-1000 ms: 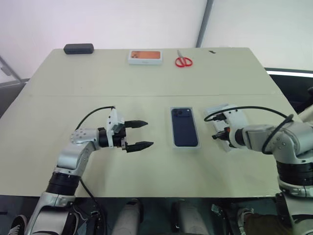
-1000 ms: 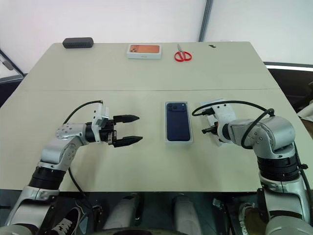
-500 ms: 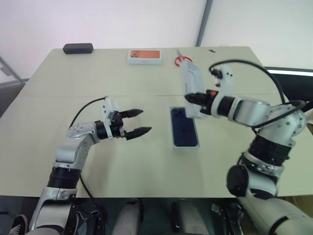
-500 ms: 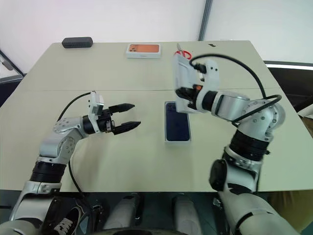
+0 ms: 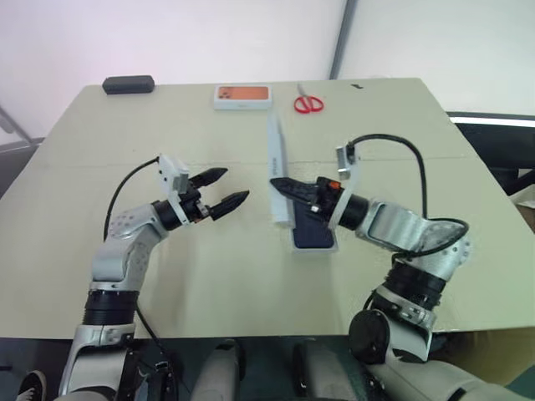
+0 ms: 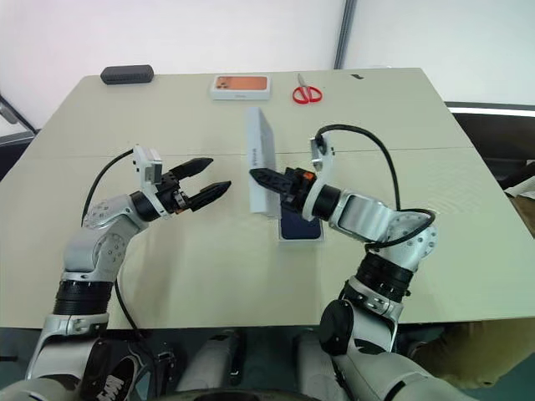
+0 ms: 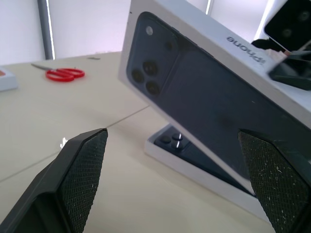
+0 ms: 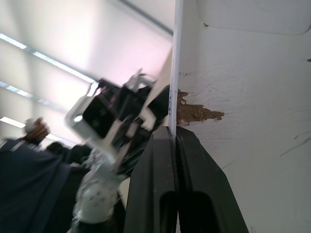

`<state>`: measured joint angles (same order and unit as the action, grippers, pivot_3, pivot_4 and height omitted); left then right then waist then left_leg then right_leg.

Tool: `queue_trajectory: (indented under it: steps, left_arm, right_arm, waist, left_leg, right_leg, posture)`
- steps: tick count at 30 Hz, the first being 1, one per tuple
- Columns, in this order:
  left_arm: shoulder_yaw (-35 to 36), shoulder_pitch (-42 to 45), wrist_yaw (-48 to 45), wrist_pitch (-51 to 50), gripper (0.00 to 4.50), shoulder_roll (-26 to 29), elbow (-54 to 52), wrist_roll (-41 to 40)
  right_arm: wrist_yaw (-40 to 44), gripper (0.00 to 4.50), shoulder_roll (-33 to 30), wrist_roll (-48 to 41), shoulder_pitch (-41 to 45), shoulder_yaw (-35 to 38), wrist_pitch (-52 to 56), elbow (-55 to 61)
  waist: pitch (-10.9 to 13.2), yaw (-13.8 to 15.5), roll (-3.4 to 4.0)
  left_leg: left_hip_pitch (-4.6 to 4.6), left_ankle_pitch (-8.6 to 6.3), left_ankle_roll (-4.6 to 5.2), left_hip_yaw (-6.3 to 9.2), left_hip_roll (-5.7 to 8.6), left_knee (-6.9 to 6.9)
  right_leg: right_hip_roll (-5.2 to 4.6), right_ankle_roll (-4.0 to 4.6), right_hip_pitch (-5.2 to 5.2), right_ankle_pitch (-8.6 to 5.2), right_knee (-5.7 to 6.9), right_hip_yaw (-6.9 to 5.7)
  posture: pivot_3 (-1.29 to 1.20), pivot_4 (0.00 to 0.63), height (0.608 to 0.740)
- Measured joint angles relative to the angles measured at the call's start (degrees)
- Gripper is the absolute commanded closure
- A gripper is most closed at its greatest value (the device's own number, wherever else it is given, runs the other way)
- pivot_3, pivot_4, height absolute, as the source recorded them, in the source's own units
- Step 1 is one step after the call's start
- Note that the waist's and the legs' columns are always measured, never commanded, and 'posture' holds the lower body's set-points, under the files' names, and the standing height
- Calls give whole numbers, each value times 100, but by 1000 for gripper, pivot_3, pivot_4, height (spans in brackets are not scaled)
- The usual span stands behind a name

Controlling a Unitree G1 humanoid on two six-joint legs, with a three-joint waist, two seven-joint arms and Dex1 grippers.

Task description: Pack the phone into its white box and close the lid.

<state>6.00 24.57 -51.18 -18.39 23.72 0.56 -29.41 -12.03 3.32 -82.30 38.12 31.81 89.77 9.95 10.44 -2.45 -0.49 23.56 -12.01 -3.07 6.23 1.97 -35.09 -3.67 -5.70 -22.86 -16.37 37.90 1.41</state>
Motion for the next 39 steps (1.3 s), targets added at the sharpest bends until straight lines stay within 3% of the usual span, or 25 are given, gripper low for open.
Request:
queue_trajectory:
  steps: [3,5,9,13,19,26,29,35,39]
  left_arm:
    - [5,-79,82,-35,0,-16,-93,-27]
    - [4,-151,114,-81,514,-29,-124,-64]
    - [-39,-300,132,-149,2246,-87,-229,-133]
    - [-202,-501,169,-147,4397,-155,-413,-114]
    - [-514,-675,303,-97,4458,-357,-493,71]
    - [-826,-545,567,136,4458,-1003,38,427]
    - [-923,-336,637,224,4500,-1245,274,535]
    - [-1115,-144,595,434,4500,-1445,553,682]
    - [-1253,-100,552,535,4500,-1606,743,767]
  right_arm:
    - [-644,4479,-171,-977,-329,-539,-627,-70]
    - [-889,4500,-353,-1391,-509,-874,-928,-123]
    - [-1068,4500,-772,-1723,-944,-1544,-1400,-310]
    - [-720,4500,-1192,-1325,-1087,-2101,-1631,-334]
    - [-58,4500,-1459,-784,-1070,-2333,-2046,-512]
    - [697,4500,-1834,-233,-943,-2327,-2301,-823]
    - [882,3575,-1982,3,-821,-2231,-2419,-1027]
    - [1370,689,-2481,731,-794,-2220,-2572,-1095]
    - [2106,689,-3274,1594,-750,-2215,-2962,-1086]
  waist:
    - [0,-11,0]
    - [0,-12,0]
    - [0,-10,0]
    - [1,-12,0]
    - [0,13,0]
    - [-1,37,-1]
    - [-1,47,-2]
    - [0,59,0]
    - [1,137,-1]
  left_leg:
    - [0,0,0,-2,0,1]
    - [0,0,0,-3,0,1]
    - [0,0,0,-4,2,0]
    - [0,0,0,-5,4,0]
    - [-1,0,0,-5,4,-2]
    - [-3,0,0,-7,7,-4]
    - [-4,0,0,-15,8,-5]
    - [-3,-1,1,-18,9,-3]
    - [-2,-1,1,-23,13,-5]
  right_leg:
    - [-1,0,0,-1,-2,1]
    - [-1,0,0,-1,-3,1]
    - [1,0,2,-1,-3,1]
    - [5,0,1,-1,-4,2]
    - [4,0,10,-1,-14,0]
    - [4,-1,21,0,-27,-7]
    - [4,-1,26,0,-32,-7]
    - [4,-2,25,0,-37,-8]
    - [3,-3,26,0,-42,-8]
  posture:
    - [0,150,740]
    - [0,150,740]
    - [0,150,740]
    - [0,150,740]
    - [0,150,740]
    - [0,150,740]
    - [0,150,740]
    - [0,150,740]
    - [0,150,740]
